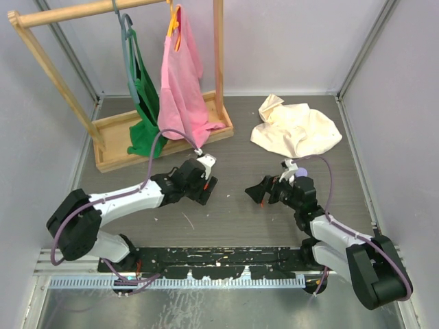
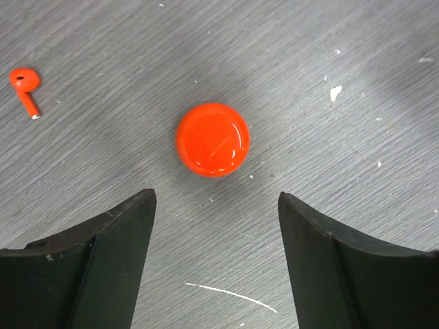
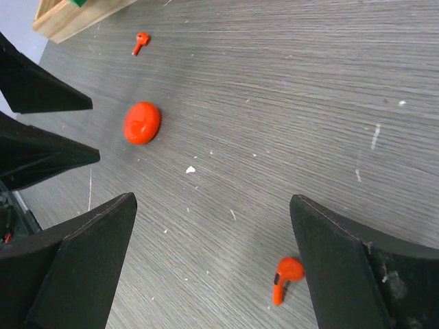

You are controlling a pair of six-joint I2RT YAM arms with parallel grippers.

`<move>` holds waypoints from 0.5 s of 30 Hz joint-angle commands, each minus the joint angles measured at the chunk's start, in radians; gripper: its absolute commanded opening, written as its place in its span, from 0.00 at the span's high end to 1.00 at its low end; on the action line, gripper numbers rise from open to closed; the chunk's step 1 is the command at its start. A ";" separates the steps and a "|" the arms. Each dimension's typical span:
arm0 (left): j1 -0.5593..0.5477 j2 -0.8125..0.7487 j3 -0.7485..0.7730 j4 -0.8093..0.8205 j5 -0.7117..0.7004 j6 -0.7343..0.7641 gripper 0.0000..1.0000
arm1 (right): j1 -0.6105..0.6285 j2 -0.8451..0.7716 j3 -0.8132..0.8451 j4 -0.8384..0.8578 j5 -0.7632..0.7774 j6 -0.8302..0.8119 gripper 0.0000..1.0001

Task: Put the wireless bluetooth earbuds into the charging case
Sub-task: Pick up the charging case at the center of the board.

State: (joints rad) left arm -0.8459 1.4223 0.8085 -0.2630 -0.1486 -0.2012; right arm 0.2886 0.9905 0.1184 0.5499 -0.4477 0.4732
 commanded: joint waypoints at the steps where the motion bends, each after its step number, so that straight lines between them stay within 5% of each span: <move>1: 0.000 -0.056 -0.007 0.060 -0.051 -0.070 0.24 | 0.044 0.033 0.064 0.051 -0.004 -0.050 0.01; 15: 0.095 0.179 0.124 0.134 0.156 -0.067 0.13 | 0.066 0.019 0.051 0.048 0.017 -0.074 0.01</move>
State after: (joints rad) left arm -0.7650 1.5612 0.8677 -0.1959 -0.0650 -0.2527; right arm 0.3473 1.0271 0.1455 0.5518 -0.4423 0.4206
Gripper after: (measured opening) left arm 0.865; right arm 0.993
